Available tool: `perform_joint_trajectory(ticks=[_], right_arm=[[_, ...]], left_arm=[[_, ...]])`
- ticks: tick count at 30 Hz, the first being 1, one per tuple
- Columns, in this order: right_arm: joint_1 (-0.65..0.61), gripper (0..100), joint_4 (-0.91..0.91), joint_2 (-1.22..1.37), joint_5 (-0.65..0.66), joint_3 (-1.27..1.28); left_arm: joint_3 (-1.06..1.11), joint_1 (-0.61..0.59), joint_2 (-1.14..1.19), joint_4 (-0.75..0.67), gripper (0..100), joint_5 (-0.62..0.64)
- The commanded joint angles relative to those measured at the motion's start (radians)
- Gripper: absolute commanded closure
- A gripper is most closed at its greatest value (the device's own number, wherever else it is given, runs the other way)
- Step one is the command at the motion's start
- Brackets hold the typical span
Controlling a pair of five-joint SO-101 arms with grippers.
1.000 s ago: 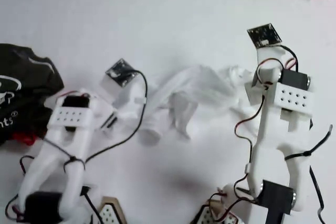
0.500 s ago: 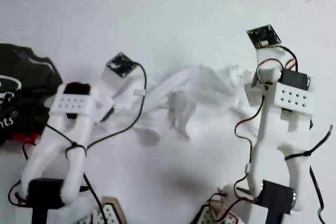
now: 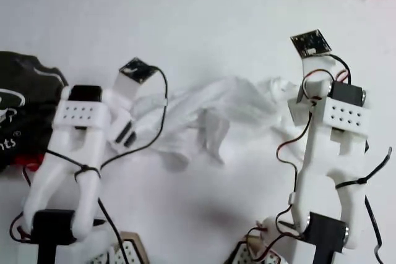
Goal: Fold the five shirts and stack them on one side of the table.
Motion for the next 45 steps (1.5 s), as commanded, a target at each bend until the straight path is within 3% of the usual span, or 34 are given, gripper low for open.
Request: perform_joint_trajectory(ticks=[1,14,21,29,34,39,45], right_arm=[[-0.01,69.5,0.004,-0.042,0.0,-0.008],[-0.01,69.5,0.004,-0.045,0.0,-0.008],[-0.01,69.5,0.004,-0.041,0.0,-0.008],[-0.016,69.5,0.008,-0.041,0.0,-0.006],[-0.028,76.0,0.024,-0.047,0.0,0.003],[-0.071,83.4,0.021,-0.05,-0.002,0.1],[-0.186,74.1,-0.013,-0.051,-0.107,0.249]], left_arm=[[-0.038,-0.046,-0.002,-0.11,81,-0.041],[-0.038,-0.048,0.241,-0.152,81,-0.087],[0.005,-0.041,0.259,-0.166,81,-0.086],[0.096,0.057,0.256,-0.273,81,-0.032],[0.07,0.081,0.253,-0.273,98,-0.003],[0.068,0.077,0.252,-0.269,97,-0.003],[0.064,0.077,0.196,-0.186,97,-0.002]])
